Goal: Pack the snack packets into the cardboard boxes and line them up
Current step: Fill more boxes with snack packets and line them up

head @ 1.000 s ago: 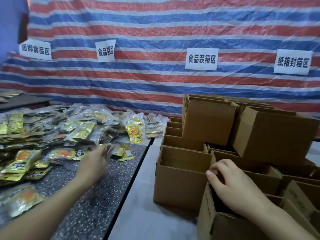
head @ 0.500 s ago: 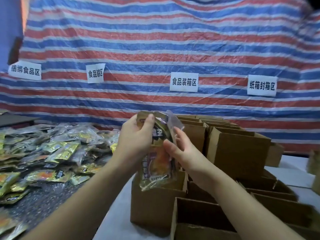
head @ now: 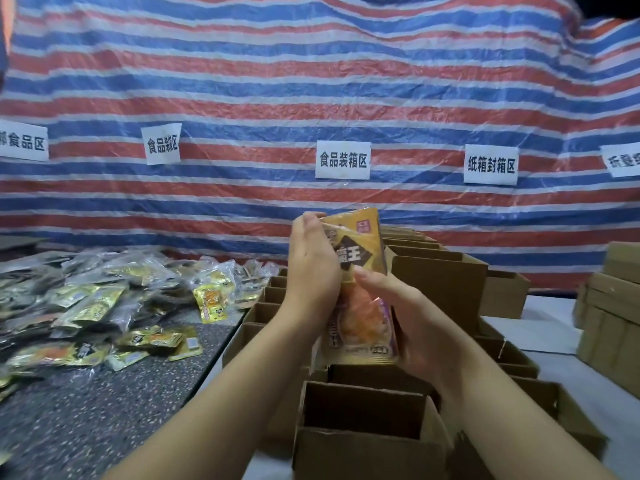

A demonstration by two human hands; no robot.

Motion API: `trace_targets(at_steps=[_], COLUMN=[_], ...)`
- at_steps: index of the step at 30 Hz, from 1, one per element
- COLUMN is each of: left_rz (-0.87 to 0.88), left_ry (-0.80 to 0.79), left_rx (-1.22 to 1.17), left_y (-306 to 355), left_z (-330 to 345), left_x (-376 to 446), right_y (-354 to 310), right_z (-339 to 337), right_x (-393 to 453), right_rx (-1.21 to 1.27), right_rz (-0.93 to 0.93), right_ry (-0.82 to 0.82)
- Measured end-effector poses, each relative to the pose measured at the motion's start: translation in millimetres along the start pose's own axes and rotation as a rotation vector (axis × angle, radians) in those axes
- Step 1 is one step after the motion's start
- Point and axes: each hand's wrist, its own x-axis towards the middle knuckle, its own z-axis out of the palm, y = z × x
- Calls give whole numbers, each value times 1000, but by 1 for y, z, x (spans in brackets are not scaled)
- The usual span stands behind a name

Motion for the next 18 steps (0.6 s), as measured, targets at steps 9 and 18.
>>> trace_targets(at_steps=[9, 18], left_rz=[-35, -198], left_ry=[-413, -351], left_rx=[309, 626], left_y=[-20, -95], left_z=[3, -82], left_x=[-6, -73], right_y=[9, 36], right_z=[-35, -57], right_x=[-19, -39], right_rx=[-123, -631], right_rz=[73, 193], right_ry=[80, 32])
